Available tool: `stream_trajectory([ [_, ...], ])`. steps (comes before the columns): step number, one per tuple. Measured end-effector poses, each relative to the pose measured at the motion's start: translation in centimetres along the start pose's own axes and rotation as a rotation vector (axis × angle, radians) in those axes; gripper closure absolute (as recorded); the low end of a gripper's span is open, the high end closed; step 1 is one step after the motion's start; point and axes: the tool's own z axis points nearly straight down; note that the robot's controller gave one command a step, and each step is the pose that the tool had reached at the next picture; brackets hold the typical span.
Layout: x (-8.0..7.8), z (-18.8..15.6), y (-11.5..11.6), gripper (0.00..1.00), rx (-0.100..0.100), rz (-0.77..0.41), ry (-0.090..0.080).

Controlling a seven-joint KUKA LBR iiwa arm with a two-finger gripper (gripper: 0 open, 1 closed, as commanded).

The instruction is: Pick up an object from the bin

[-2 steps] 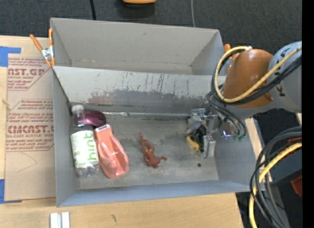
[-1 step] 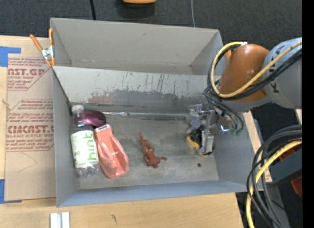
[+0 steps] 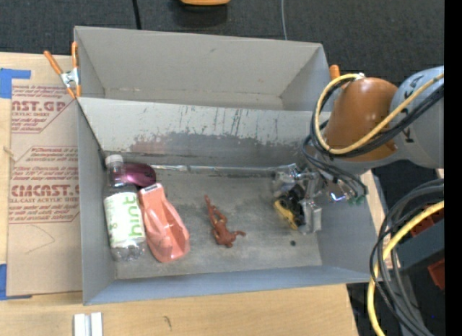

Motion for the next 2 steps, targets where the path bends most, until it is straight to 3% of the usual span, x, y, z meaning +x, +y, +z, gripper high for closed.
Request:
stream_trajectory([
  [1, 1.88, 3.34, -4.80, 1.00, -0.001, -0.156, 0.001],
  [2, 1.87, 3.34, -4.79, 1.00, -0.001, -0.156, 0.001],
])
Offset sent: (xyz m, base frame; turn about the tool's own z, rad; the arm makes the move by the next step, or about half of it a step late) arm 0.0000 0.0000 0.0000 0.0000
